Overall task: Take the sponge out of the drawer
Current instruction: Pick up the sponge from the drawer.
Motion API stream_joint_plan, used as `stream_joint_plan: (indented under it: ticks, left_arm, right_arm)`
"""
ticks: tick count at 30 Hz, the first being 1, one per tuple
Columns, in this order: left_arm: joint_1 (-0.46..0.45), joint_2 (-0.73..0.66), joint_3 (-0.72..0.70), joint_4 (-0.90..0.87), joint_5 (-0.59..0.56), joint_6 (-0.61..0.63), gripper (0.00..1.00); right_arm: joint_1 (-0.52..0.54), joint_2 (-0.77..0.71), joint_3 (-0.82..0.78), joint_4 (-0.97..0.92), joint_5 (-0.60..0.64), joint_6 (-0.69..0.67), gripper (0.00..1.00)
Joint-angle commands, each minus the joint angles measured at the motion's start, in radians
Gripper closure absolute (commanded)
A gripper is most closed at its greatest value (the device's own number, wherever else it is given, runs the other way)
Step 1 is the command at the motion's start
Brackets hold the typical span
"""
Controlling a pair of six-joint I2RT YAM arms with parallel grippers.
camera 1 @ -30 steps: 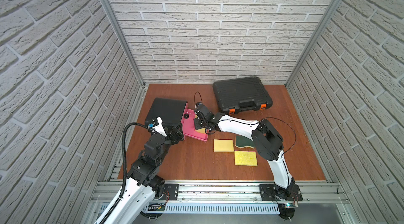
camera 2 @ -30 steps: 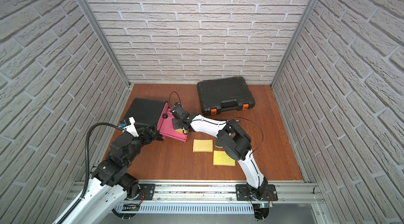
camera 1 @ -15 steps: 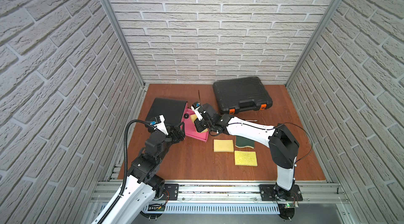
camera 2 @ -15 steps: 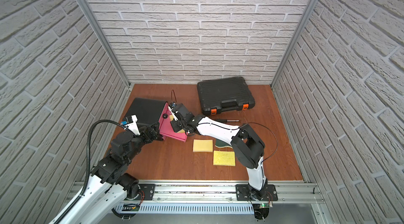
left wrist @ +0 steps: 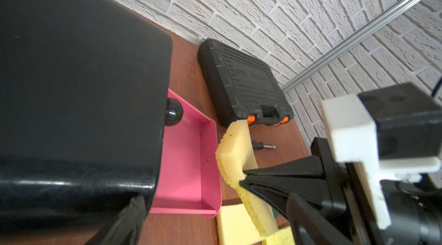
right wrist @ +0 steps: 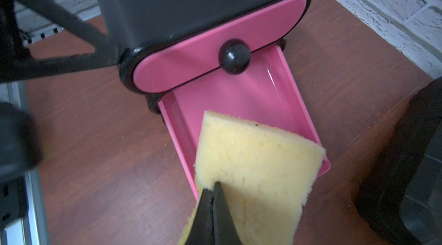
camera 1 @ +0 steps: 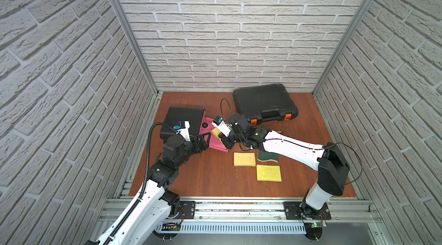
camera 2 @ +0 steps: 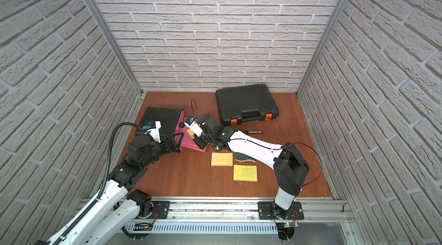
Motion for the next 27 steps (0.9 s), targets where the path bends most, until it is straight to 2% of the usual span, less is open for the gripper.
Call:
stream_joint_plan:
  ticks: [1, 5, 10, 14, 23, 27]
  left_arm:
    - [0.022, 0.036, 0.035, 0.093, 0.168, -0.017, 0.08]
    - [0.027, 0.115, 0.051, 0.114, 0.210, -0.022, 0.10]
    - [0.028, 0.115, 0.057, 0.136, 0.250, -0.032, 0.10]
    - [0.028, 0.125, 0.074, 0.170, 0.335, -0.049, 0.11]
    - [0.025, 0.202, 0.061, 0.395, 0.558, -0.216, 0.13]
    - [0.002, 0.229, 0.068, 0.417, 0.589, -0.246, 0.14]
  right_arm:
    - [0.004, -0.080, -0.025, -0.020, -0.031, -0.103, 0.97]
    - [0.002, -0.142, -0.047, -0.046, -0.047, -0.144, 0.97]
    - [0.003, -0.211, -0.056, -0.125, -0.109, -0.200, 0.97]
    - [0.005, -0.274, -0.068, -0.189, -0.168, -0.244, 0.97]
    - [0.005, -0.379, -0.065, -0.329, -0.228, -0.338, 0.97]
    - [0.005, -0.394, -0.057, -0.381, -0.241, -0.371, 0.97]
